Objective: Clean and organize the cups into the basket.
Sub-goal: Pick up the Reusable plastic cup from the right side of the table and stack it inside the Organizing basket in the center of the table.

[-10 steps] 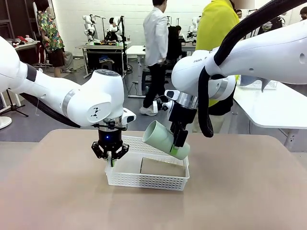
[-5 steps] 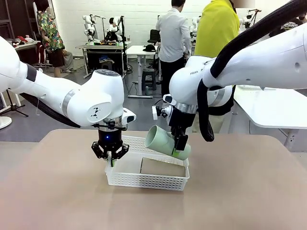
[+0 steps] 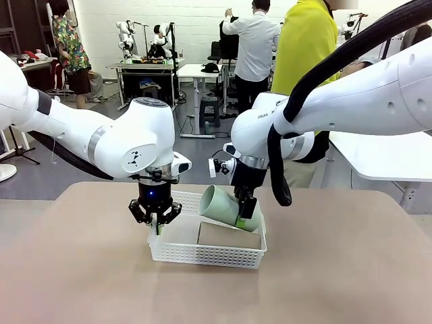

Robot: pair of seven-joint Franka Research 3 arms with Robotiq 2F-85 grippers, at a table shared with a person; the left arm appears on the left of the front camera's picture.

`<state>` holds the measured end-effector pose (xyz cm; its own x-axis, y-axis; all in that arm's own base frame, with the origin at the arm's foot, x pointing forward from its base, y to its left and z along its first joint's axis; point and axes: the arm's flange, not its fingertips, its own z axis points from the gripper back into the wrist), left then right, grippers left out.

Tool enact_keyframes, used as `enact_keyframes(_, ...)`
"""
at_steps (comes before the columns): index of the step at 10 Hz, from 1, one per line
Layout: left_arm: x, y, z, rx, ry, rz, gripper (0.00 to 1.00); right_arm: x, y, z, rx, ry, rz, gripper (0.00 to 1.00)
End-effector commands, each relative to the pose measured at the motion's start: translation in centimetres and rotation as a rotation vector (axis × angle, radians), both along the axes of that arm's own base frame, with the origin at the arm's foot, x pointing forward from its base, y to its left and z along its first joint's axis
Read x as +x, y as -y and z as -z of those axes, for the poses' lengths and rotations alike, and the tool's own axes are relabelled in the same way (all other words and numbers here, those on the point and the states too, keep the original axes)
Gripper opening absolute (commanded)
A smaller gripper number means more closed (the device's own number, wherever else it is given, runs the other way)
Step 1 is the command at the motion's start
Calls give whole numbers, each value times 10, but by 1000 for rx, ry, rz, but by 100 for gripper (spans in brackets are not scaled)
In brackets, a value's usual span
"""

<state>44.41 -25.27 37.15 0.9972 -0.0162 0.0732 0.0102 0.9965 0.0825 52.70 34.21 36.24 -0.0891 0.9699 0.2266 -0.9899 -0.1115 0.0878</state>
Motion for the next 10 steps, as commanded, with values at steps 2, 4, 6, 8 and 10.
enact_keyframes(2,-1,1,-1,2,2,2,0,19,-5,12,-58,-20,24,82)
enact_keyframes(4,-1,1,-1,2,2,2,0,23,-6,20,-54,-46,11,100)
enact_keyframes(6,-1,1,-1,2,2,2,0,21,-7,19,-50,-55,5,100)
enact_keyframes(8,-1,1,-1,2,2,2,0,20,-8,18,-47,-55,-3,100)
enact_keyframes(10,-1,1,-1,2,2,2,0,17,-5,14,-28,-53,-16,100)
